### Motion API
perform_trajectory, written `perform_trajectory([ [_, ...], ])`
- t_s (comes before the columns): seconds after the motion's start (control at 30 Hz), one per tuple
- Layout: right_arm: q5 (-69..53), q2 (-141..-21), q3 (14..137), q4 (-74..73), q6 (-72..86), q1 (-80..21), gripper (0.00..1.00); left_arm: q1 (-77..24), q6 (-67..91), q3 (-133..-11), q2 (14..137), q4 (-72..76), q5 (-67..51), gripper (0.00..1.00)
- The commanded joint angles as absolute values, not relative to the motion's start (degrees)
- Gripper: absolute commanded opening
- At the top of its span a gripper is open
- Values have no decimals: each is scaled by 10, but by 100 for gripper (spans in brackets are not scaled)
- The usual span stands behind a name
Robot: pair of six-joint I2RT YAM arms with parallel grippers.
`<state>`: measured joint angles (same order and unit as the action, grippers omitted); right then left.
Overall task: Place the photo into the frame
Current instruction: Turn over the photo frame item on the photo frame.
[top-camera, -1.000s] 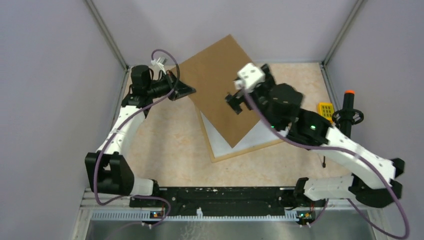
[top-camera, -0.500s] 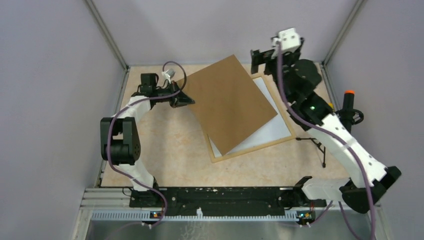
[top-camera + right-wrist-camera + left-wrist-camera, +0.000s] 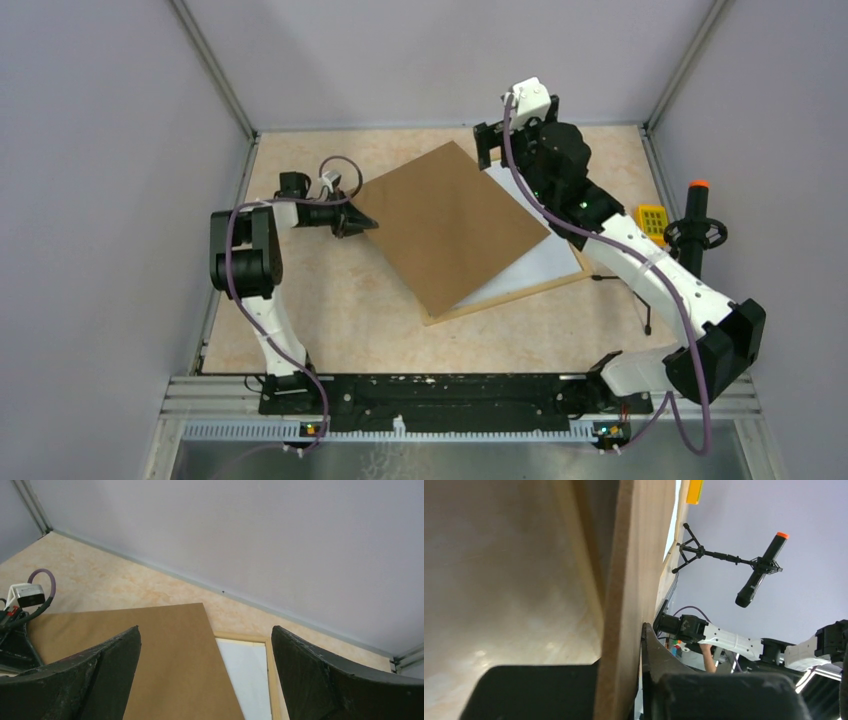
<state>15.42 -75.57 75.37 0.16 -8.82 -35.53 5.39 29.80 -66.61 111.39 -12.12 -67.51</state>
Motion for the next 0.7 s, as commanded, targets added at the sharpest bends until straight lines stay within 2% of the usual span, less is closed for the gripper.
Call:
perform_trajectory([
  [0.0, 154, -779, 780, 10, -66, -345, 99, 85, 240, -664, 1143, -127, -658, 9],
  [0.13, 130, -780, 776, 15, -56, -341, 99, 102, 250, -647, 1162, -93, -646, 24],
  [0.23, 123, -775, 766, 29, -56, -341, 99, 103, 279, -617, 1158, -37, -626, 42],
  [0.3, 123, -773, 761, 33, -57, -340, 99, 104, 301, -590, 1147, -6, -603, 58],
  [0.43, 124, -777, 760, 35, -58, -337, 99, 104, 370, -505, 1080, 74, -529, 74],
  [0.57, 124, -780, 761, 35, -58, -335, 99, 98, 474, -333, 975, 227, -463, 79],
  [0.67, 120, -776, 761, 33, -54, -336, 99, 68, 547, -226, 939, 365, -437, 77],
])
